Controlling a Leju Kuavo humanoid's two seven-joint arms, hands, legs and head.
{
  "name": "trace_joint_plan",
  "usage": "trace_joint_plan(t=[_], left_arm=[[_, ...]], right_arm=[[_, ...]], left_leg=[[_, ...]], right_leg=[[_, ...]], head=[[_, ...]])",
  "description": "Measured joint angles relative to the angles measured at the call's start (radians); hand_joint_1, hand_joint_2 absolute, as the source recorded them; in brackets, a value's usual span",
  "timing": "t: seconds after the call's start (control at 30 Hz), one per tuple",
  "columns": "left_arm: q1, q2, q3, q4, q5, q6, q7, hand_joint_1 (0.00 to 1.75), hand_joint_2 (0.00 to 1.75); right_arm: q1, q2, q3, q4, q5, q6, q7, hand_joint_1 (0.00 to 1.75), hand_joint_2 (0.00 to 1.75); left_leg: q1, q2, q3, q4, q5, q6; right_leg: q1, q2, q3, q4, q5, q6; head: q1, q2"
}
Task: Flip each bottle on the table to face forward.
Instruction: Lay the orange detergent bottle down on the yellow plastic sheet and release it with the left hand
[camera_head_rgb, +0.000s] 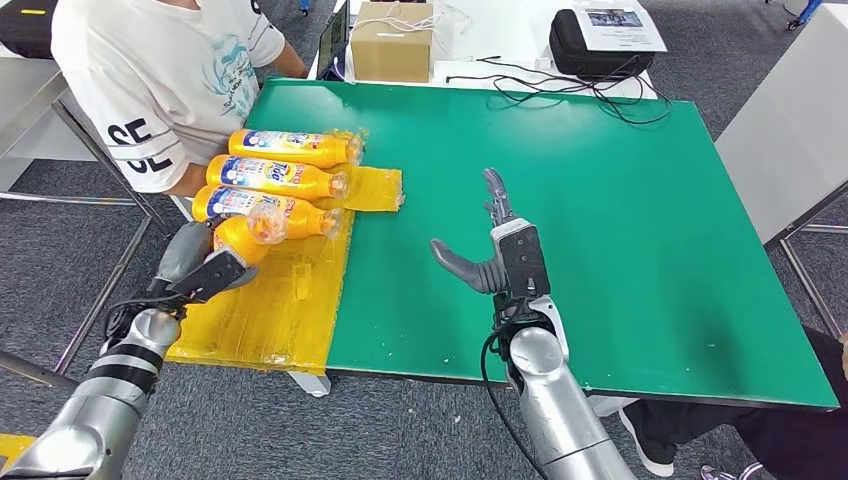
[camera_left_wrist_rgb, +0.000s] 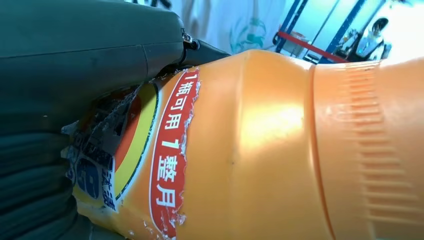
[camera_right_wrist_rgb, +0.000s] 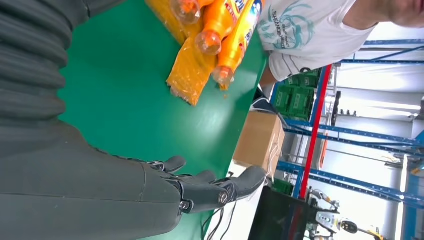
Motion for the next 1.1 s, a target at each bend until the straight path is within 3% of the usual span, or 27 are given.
trace_joint_plan(t=[0.2,0.4,0.63,1.1], left_arm=[[-0.034,0.120,-0.095,0.066,-0.220,-0.020,-0.017,1.75,1.75],[-0.162,0.192,-0.275,0.154,-0.377,-0.047,0.027,1.75,1.75],[-0.257,0.199,-0.440,0.214,-0.415,-0.057,0.054,1.75,1.75],[-0.273,0.199,-0.503,0.246,-0.416,-0.054,0.058,1.75,1.75]], right_arm=[[-0.005,-0.019,-0.009,-0.003,-0.013,0.034,-0.011,0.00,1.75],[-0.026,-0.022,-0.007,-0.002,-0.023,0.059,-0.012,0.00,1.75],[-0.044,-0.019,-0.004,0.007,-0.025,0.071,-0.012,0.00,1.75],[-0.045,-0.019,-0.004,0.009,-0.025,0.072,-0.012,0.00,1.75]], left_leg=[[0.000,0.000,0.000,0.000,0.001,-0.001],[0.000,-0.001,-0.001,0.000,0.002,0.000],[0.000,-0.001,-0.001,0.000,0.002,0.000],[0.000,-0.001,-0.001,0.000,0.002,0.000]], right_leg=[[0.000,0.000,0.000,0.000,0.000,0.000],[0.000,-0.001,0.000,0.000,0.000,0.000],[0.000,-0.002,0.000,0.000,0.000,0.000],[0.000,-0.002,0.000,0.000,0.000,0.000]], head=[[0.000,0.000],[0.000,0.000],[0.000,0.000],[0.000,0.000]])
